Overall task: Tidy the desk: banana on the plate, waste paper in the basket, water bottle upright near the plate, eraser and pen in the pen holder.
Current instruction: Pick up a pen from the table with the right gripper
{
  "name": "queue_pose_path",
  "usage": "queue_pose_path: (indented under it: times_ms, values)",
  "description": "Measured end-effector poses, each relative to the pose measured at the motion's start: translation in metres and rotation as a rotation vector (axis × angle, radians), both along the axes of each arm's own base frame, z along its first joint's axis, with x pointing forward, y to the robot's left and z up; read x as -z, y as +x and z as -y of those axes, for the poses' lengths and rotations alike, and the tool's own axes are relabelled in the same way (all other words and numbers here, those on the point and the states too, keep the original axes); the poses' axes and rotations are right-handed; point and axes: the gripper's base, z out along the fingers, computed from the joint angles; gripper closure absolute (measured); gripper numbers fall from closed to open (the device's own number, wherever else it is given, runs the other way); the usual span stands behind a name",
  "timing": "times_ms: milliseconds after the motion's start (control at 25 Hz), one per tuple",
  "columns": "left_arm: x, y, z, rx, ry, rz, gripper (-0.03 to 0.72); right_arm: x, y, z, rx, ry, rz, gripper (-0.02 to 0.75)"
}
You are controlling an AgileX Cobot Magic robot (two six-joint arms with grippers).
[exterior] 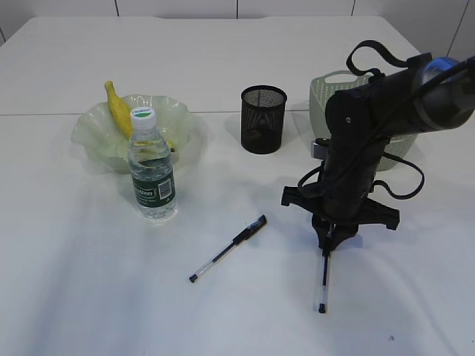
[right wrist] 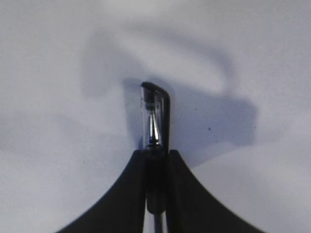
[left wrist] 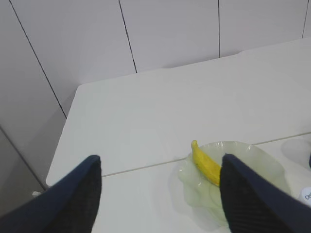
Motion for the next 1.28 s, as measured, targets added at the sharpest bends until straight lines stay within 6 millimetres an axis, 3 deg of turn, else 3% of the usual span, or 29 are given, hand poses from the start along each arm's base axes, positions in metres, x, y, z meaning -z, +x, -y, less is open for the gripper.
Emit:
queue_pose_path:
  times_ms: [360,840,1280]
  values:
    - [0.000,0.000,0.000,0.000,0.000,0.000,0.151,-0.005,0.002,-0.001,-0.015,-0.005,-0.010,0.675]
    - [0.000,0.000,0.000,0.000,0.000,0.000,0.151,-0.051,0.032,-0.012,-0.038,0.028,0.093,0.678]
    - [0.000,0.000,0.000,-0.003,0.001,-0.005,0.151,-0.079,0.050,-0.012,-0.095,-0.004,0.211,0.678]
